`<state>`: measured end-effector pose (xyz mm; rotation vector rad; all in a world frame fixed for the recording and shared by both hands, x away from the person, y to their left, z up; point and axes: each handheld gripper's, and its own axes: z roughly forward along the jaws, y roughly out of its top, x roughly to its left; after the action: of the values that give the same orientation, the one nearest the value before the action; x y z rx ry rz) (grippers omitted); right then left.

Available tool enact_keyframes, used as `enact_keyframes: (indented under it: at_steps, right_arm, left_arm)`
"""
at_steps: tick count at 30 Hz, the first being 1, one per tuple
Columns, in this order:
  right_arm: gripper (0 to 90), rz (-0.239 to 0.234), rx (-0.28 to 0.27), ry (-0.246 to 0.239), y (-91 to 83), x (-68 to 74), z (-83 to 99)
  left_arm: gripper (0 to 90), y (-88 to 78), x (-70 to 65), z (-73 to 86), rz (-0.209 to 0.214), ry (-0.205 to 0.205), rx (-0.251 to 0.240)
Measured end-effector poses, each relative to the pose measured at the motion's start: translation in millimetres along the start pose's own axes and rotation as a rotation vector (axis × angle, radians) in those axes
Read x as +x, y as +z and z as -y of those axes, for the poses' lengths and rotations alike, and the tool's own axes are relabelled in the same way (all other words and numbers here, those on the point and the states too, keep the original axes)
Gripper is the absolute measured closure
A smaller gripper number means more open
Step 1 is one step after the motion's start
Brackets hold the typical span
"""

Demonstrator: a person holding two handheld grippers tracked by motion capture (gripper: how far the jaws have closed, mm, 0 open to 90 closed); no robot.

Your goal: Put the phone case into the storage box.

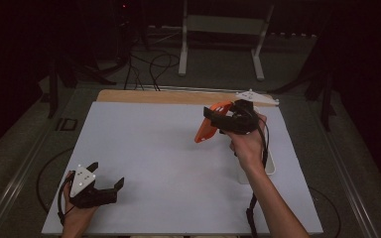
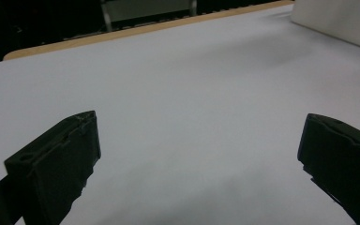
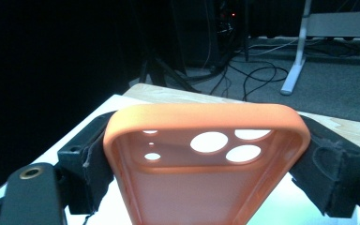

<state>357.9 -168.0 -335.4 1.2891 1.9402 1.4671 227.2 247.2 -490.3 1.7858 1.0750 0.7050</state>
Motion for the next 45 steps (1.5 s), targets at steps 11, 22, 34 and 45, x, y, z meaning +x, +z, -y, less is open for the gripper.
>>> enact_keyframes:
  at_steps: [11,22,34,45]
  right_arm:
    - [16.2,0.035,-0.007,-0.018,3.2,-2.8,-7.0]
    - [16.2,0.093,-0.004,-0.025,13.3,-10.7,-8.7]
    - [16.3,0.133,0.0,-0.041,18.6,-18.6,-16.6]
    - [16.3,0.168,0.0,-0.059,25.6,-24.0,-25.1]
  left_arm:
    - [0.4,2.7,4.5,5.1,-0.024,0.003,0.004]
    - [0.4,7.1,0.4,5.7,-0.028,0.025,0.02]
    - [0.4,7.4,-0.6,5.6,-0.027,0.019,0.016]
    - [0.4,7.9,-0.7,5.8,-0.027,0.018,0.019]
